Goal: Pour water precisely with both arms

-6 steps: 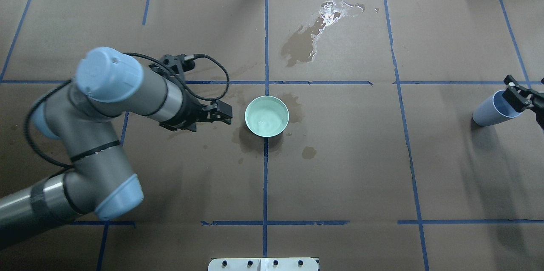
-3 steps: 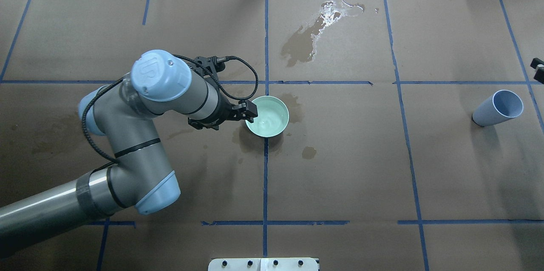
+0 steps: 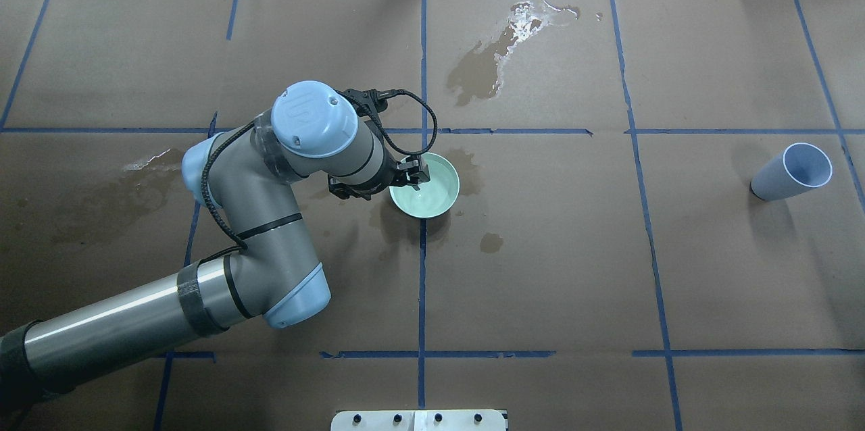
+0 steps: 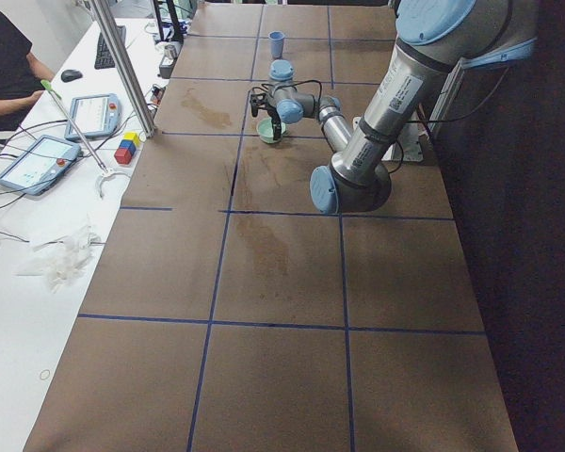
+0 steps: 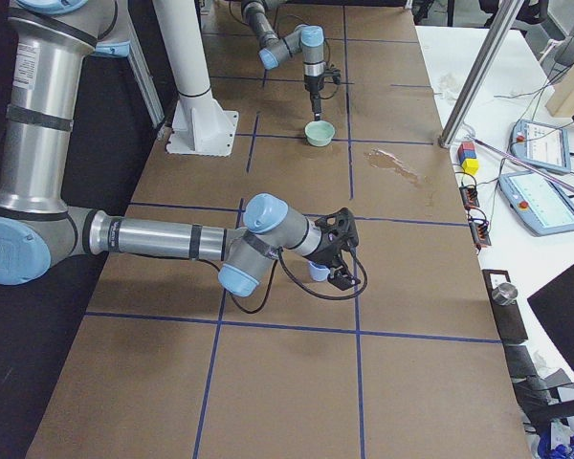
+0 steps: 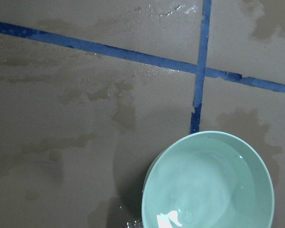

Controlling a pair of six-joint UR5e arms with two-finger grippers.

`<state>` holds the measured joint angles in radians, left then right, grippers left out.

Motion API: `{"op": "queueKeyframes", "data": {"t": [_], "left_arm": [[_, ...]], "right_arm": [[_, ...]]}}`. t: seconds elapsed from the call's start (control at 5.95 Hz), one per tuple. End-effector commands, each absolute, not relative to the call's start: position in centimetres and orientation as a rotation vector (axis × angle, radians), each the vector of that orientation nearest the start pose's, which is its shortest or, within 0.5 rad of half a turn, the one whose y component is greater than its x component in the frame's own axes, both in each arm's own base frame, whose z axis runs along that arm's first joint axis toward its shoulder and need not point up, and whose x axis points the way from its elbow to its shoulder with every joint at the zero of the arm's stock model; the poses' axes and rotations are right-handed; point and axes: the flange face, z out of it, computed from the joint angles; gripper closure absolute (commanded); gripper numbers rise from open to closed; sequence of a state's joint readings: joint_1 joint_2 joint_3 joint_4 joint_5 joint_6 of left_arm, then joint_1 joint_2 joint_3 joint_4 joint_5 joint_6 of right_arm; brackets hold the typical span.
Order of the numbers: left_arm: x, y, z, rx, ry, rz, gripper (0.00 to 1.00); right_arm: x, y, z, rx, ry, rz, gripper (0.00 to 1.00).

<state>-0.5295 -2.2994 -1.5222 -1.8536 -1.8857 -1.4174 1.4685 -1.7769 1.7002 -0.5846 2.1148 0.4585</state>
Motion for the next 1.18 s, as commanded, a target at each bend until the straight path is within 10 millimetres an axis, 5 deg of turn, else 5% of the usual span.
{"op": "queueKeyframes", "data": {"t": [0.0, 0.34, 0.67, 1.01], "left_arm": [[58.3, -45.6, 21.4, 0.037, 0.974, -0.193, 0.3], [59.3, -45.5, 22.0, 0.027, 0.958, -0.19, 0.5], [59.5, -45.7, 21.7, 0.027, 0.958, -0.19, 0.59], [60.0, -45.4, 22.1, 0.022, 0.951, -0.183, 0.68]], "right_arm": [[7.1, -42.9, 58.5, 0.579, -0.761, -0.101, 0.0], [7.0, -41.7, 59.2, 0.407, -0.903, -0.15, 0.0], [6.6, -41.6, 61.2, 0.341, -0.872, -0.382, 0.0], [5.4, -41.1, 58.5, 0.238, -0.822, -0.405, 0.0]]}}
